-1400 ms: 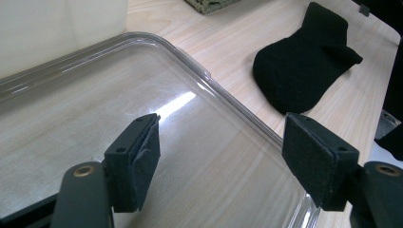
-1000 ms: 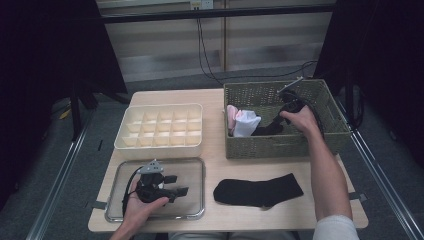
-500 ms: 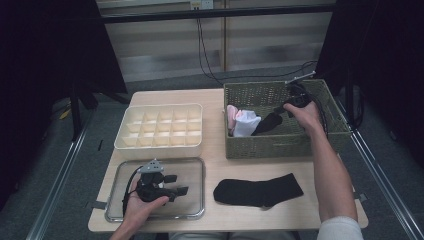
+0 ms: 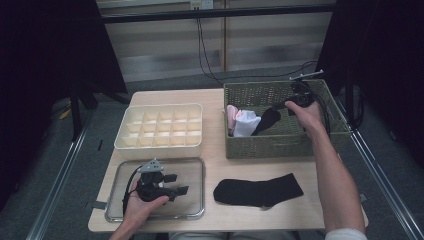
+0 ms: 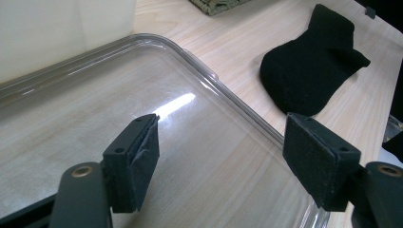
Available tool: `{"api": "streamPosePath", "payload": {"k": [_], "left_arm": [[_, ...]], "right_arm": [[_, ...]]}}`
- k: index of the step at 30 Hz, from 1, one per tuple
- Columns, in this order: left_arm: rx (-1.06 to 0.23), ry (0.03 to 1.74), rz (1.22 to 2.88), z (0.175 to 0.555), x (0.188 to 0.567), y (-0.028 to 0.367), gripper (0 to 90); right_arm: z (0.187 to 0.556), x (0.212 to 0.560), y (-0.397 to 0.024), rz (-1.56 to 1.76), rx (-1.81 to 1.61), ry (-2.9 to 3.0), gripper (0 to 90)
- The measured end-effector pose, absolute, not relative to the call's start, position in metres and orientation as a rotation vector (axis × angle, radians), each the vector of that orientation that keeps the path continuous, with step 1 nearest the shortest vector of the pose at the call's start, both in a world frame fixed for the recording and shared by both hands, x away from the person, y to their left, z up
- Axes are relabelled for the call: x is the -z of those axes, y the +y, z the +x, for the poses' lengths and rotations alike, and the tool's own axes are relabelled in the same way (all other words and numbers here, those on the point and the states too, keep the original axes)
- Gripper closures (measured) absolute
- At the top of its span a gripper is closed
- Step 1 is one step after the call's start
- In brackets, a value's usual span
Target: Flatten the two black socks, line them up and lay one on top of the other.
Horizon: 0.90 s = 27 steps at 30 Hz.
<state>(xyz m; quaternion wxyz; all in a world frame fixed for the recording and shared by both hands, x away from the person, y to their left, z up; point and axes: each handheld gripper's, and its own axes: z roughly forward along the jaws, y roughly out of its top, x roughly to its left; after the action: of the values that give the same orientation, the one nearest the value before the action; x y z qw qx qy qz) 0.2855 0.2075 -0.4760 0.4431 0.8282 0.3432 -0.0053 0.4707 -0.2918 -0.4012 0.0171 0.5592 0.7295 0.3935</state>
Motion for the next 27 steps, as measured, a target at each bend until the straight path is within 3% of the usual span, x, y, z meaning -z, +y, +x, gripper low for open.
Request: {"api": "streamPosePath", "payload": {"k": [7, 27], "left_arm": [[0.012, 0.864, 2.04, 0.287, 0.475, 0.208, 22.3], [-0.014, 0.863, 2.041, 0.285, 0.474, 0.209, 22.5]], "right_arm": [[0.46, 0.387, -0.291, 1.707, -1.274, 2.23, 90.0], [0.432, 0.334, -0.3, 1.564, -1.475, 2.103, 90.0]]}}
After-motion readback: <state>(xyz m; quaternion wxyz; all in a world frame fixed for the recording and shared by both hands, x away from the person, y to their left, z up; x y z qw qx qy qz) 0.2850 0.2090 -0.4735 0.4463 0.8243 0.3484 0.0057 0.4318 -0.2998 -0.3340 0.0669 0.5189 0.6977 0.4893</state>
